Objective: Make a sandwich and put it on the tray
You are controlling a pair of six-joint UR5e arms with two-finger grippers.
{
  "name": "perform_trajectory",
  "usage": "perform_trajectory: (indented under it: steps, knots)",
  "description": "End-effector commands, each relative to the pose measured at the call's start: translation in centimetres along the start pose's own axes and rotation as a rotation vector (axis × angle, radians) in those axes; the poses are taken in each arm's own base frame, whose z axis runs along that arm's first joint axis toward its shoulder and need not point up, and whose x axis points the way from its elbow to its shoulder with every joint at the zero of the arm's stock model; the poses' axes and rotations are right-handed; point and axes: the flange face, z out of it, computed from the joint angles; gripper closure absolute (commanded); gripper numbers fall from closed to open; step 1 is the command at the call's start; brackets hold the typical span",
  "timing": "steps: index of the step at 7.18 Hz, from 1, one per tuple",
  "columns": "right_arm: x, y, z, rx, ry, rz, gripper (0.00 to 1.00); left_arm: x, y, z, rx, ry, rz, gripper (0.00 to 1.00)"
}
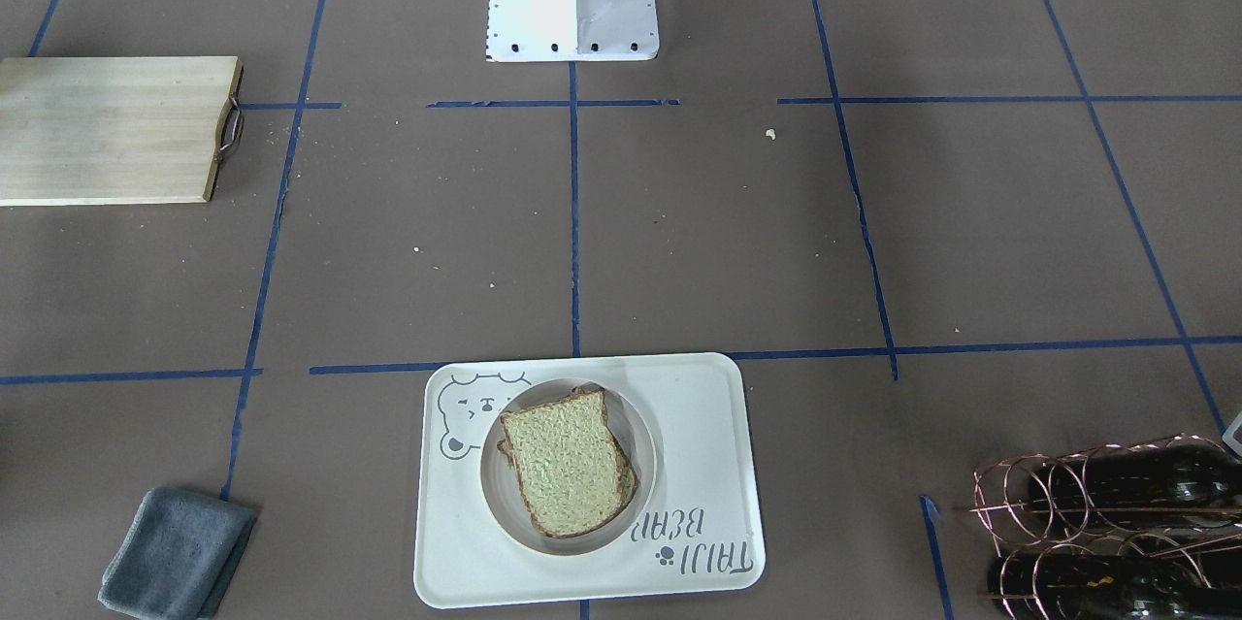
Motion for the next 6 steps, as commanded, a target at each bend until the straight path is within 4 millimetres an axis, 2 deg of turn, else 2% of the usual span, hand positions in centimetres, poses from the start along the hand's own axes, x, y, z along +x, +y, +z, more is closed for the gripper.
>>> perform_trajectory:
  steps: [1, 2, 3, 4, 5, 6]
  knots:
    - [0.3, 0.0, 0.3, -0.005, 0.001, 0.008, 0.0, -0.6, 2.5, 0.7, -0.093, 0.025, -0.065, 0.0]
    - [0.3, 0.0, 0.4, -0.007, 0.003, 0.008, 0.0, -0.2, 3.1, 0.5, -0.088, 0.026, -0.06, 0.0]
    - [0.4, 0.1, 0.4, -0.008, 0.003, 0.011, 0.0, -0.3, 5.1, 1.7, -0.098, 0.075, -0.087, 0.0]
    - [0.4, 0.1, 0.4, -0.008, 0.003, 0.011, 0.0, 0.1, 5.0, 2.3, -0.084, 0.162, -0.106, 0.0]
    - [0.5, 0.1, 0.6, -0.011, 0.004, 0.011, 0.0, 0.4, 3.9, 1.9, -0.071, 0.194, -0.103, 0.0]
    - [0.8, -0.2, 0.9, -0.017, 0.006, 0.012, 0.0, -0.1, 3.3, 2.5, -0.091, 0.181, -0.108, 0.0]
